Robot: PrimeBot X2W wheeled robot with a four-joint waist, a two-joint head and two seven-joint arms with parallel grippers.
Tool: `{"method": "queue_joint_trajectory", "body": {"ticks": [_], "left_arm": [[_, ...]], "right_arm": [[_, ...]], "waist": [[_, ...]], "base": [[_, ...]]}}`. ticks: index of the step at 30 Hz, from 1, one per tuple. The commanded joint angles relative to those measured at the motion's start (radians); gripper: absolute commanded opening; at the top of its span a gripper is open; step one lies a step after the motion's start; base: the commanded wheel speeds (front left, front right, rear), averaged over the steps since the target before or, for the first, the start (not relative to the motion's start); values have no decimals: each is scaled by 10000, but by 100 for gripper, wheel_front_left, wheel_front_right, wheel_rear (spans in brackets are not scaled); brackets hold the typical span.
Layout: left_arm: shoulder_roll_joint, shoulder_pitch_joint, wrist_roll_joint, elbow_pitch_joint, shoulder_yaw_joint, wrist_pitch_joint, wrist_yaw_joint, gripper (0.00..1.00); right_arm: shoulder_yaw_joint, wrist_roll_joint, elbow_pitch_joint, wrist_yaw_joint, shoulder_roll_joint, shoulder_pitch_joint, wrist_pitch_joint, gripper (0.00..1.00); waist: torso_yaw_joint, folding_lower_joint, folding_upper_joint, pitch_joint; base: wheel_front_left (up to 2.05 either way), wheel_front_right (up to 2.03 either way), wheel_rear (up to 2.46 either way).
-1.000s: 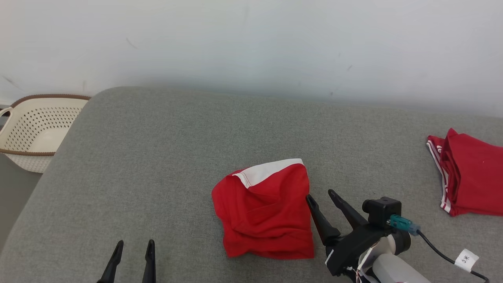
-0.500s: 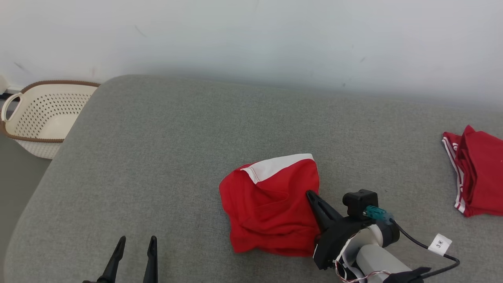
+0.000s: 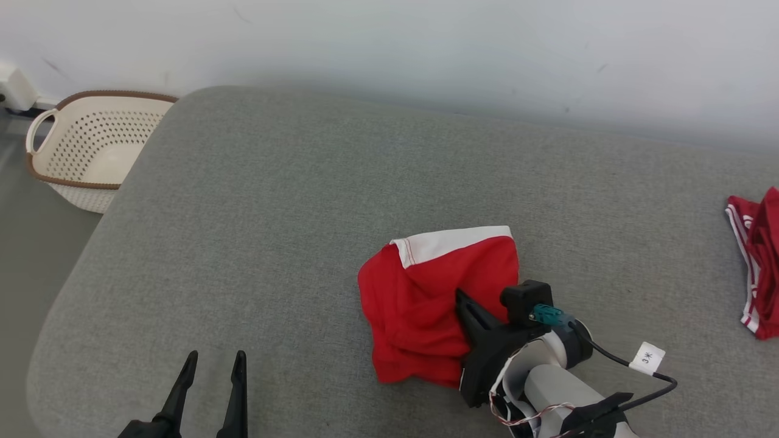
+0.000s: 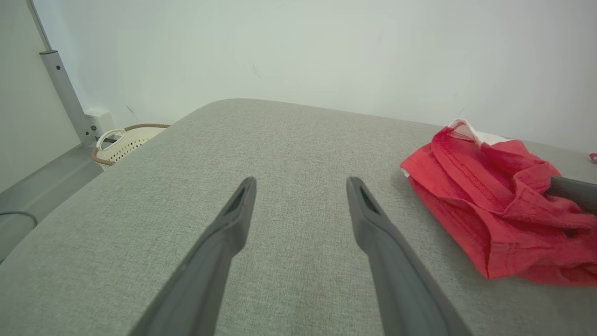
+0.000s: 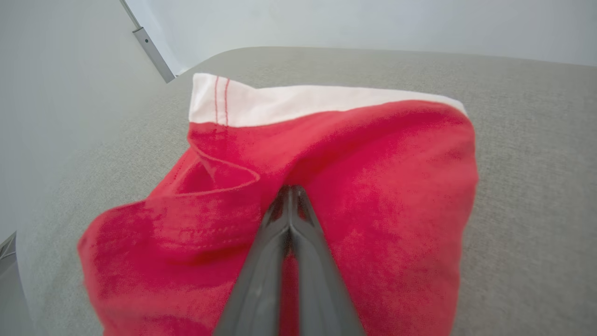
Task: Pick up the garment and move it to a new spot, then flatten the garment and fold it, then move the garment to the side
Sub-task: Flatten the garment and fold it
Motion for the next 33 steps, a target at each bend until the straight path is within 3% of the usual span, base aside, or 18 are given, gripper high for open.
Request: {"method": "queue_joint_trajectory", "body": {"ticks": [1,9,13,21,23,28,33], "left_arm": [[3,-56,-16,30,6,-34,35,100],[3,-112,-115,63,-100,-34,112,100],[3,-201,-176,165,-233,-34,125,100],[1,-103,-170,165,-107,-34,137,100],[3,-40,-169,122,-88,-34,159,100],[3,27,-164,-46,-49,-34,218,100],[2,-47,-102,-135,-88,-34,149,100]], "right_arm": [[59,-29,9,4,82,-85,-17,0],[711,312,-74,4,305,28,-17,0],[1568,963,-320,4,311,138,-16,0],[2244,1948,-813,4,295,138,-18,0],[2042,1990,-985,4,298,101,-18,0],[192,1072,-1748,4,-194,118,-18,0],[-1466,66,-1217,4,-709,108,-18,0]], "waist": [[120,-1,0,82],[419,-1,0,158],[588,-1,0,161],[571,-1,0,76],[502,-1,0,52],[276,-1,0,48],[320,-1,0,130]], "base": [[0,0,0],[0,0,0],[0,0,0],[0,0,0],[0,0,0],[0,0,0],[0,0,0]]}}
